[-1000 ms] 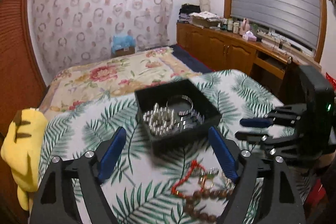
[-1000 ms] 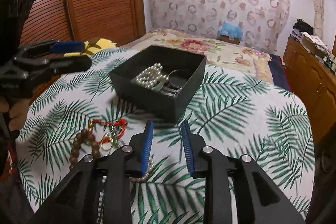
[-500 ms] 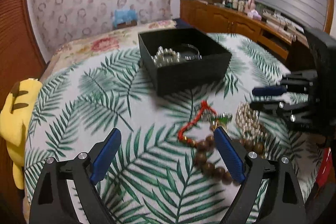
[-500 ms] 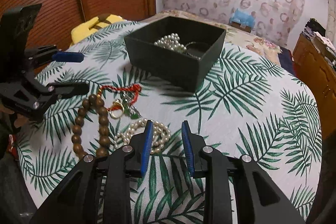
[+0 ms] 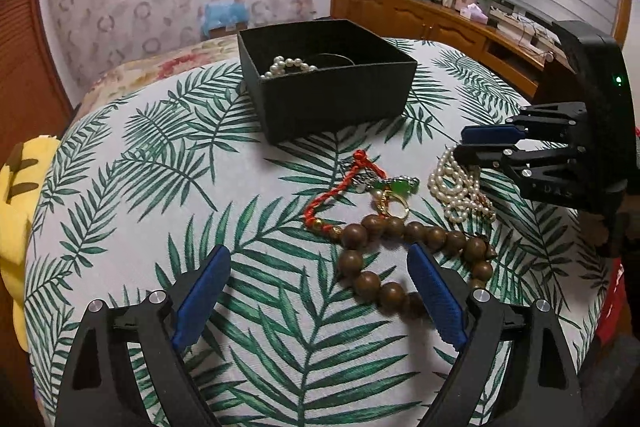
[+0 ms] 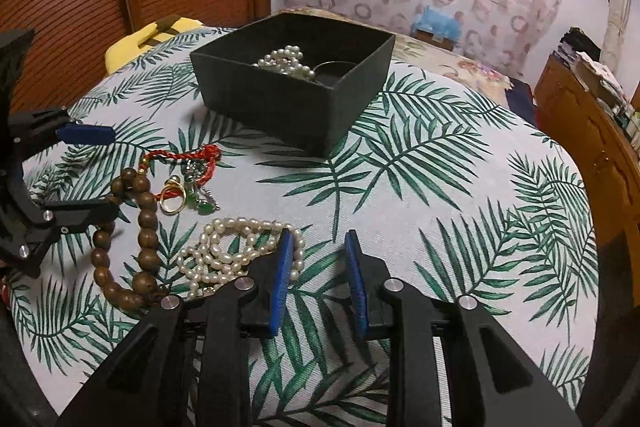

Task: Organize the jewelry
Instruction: 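Grasp the brown wooden bead bracelet with the left tool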

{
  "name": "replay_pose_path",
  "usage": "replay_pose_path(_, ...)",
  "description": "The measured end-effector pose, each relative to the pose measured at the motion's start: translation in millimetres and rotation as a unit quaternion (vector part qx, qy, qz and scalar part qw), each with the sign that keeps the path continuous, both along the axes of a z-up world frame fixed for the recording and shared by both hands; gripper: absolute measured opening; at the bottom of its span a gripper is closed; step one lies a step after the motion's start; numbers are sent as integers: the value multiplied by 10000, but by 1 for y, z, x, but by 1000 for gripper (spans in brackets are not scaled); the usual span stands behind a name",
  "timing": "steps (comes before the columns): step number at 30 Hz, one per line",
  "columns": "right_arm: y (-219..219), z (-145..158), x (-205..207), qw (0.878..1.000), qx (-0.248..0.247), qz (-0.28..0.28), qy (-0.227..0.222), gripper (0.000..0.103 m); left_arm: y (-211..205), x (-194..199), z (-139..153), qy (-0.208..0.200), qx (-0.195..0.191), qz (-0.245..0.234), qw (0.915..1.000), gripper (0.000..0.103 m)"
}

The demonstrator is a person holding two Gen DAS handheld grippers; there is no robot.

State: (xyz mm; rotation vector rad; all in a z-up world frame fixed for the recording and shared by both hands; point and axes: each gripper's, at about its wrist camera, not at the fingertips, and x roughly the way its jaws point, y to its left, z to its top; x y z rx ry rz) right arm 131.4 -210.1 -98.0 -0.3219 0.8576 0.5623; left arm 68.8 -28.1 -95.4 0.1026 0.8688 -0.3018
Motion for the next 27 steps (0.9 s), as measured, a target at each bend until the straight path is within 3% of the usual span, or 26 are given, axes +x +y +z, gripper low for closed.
replay_pose_path(2,0,0,0,10000,23,5,-51,27,-2,-1,1,-10,-18,-21,10000,82)
replay_pose_path(9,-3,-1,1,9999,131,7,-6,27,-9,-2,-1,100,-61,-144,9998,48)
replay_pose_path(16,-3,-1,1,9999,121,8,-12,27,-13,-3,-3,3,-29,-192,9998,41)
replay_pose_path(20,-3,-1,1,9999,124,8,-9,27,-11,-2,-1,48,-157,-206,9997,14)
replay_pose_path(27,-3,-1,1,9999,126,8,-8,27,-8,-16,21,-318,-340,-195,9987,12)
